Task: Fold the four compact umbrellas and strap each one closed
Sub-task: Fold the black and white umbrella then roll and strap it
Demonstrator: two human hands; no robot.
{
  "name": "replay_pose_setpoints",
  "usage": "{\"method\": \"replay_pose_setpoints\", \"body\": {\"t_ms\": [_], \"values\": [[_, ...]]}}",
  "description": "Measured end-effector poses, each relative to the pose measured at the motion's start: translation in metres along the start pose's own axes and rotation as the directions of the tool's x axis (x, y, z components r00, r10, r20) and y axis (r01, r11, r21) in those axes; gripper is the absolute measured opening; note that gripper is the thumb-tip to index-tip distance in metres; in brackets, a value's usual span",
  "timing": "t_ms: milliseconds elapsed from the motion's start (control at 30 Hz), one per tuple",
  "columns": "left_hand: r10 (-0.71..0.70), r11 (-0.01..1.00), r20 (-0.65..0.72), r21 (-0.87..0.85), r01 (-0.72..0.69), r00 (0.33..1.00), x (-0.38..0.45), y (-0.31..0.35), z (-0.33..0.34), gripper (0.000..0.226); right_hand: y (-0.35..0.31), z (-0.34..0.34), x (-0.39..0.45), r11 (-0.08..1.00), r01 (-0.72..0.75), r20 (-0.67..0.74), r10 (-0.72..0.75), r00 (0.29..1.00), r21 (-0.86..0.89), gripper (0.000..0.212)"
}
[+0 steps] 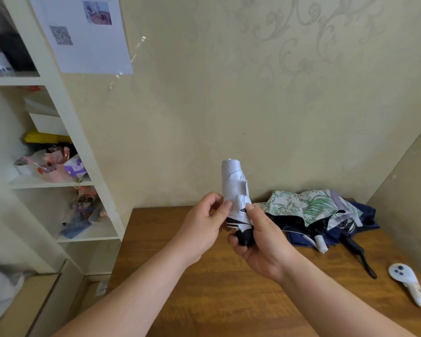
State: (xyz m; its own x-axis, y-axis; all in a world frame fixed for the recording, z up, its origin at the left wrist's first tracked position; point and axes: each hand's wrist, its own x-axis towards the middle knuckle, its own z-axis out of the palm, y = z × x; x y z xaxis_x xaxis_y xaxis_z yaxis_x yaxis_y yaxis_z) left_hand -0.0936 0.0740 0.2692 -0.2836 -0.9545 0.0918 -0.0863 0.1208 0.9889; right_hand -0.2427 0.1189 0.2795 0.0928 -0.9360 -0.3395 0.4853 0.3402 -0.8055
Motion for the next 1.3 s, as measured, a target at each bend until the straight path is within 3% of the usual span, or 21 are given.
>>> {"method": "replay_pose_setpoints", "body": {"t_ms": [167,333,433,567,667,800,900,967,1033,1133,1200,1300], "values": [[0.065,0.996,-0.011,0.062,-0.064,0.998,-0.005,0.002,0.001,0.021,-0.003,-0.003,-0.001,0.998,-0.056,0.043,0.058,0.997,-0.032,0.050],[0.114,0.984,0.010,0.138,-0.114,0.993,-0.007,-0.001,-0.003,0.017,0.000,-0.004,-0.002,0.992,-0.080,0.047,0.085,0.995,-0.101,0.052],[0.137,0.984,0.080,0.101,-0.145,0.987,-0.008,0.003,-0.011,0.015,-0.003,-0.007,-0.003,0.994,-0.109,0.068,0.110,0.992,-0.017,0.049],[0.041,0.989,0.037,-0.143,-0.035,0.998,0.003,0.009,-0.017,0.039,-0.001,-0.011,-0.004,0.971,-0.197,0.152,0.176,0.973,0.134,0.046],[-0.114,0.880,0.155,-0.443,0.172,0.981,0.021,0.022,-0.013,0.077,0.012,-0.015,-0.003,0.943,-0.274,0.307,0.208,0.929,0.188,0.047],[-0.116,0.697,0.338,-0.643,0.319,0.934,0.035,0.033,-0.001,0.053,0.027,-0.018,-0.007,0.904,-0.353,0.494,0.200,0.846,0.240,0.054],[-0.091,0.666,0.351,-0.674,0.319,0.932,0.039,0.034,0.016,0.038,0.025,-0.018,-0.017,0.912,-0.323,0.379,0.214,0.901,0.254,0.057],[-0.107,0.684,0.316,-0.665,0.300,0.943,0.042,0.032,0.029,0.025,0.020,-0.019,-0.026,0.958,-0.220,0.156,0.192,0.969,0.182,0.058],[-0.149,0.723,0.243,-0.635,0.273,0.958,0.049,0.027,0.044,0.020,0.016,-0.025,-0.031,0.993,-0.112,-0.042,0.114,0.993,0.048,0.057],[-0.165,0.777,0.149,-0.590,0.222,0.975,0.056,0.016,0.067,0.027,0.015,-0.036,-0.037,0.972,-0.018,-0.232,-0.038,0.972,-0.234,0.051],[-0.184,0.797,0.117,-0.564,0.218,0.976,0.056,0.010,0.084,0.031,0.016,-0.043,-0.044,0.924,0.030,-0.281,-0.147,0.948,-0.381,0.041],[-0.200,0.822,0.125,-0.519,0.236,0.972,0.050,0.006,0.110,0.037,0.019,-0.059,-0.057,0.901,0.061,-0.301,-0.207,0.931,-0.429,0.035]]}}
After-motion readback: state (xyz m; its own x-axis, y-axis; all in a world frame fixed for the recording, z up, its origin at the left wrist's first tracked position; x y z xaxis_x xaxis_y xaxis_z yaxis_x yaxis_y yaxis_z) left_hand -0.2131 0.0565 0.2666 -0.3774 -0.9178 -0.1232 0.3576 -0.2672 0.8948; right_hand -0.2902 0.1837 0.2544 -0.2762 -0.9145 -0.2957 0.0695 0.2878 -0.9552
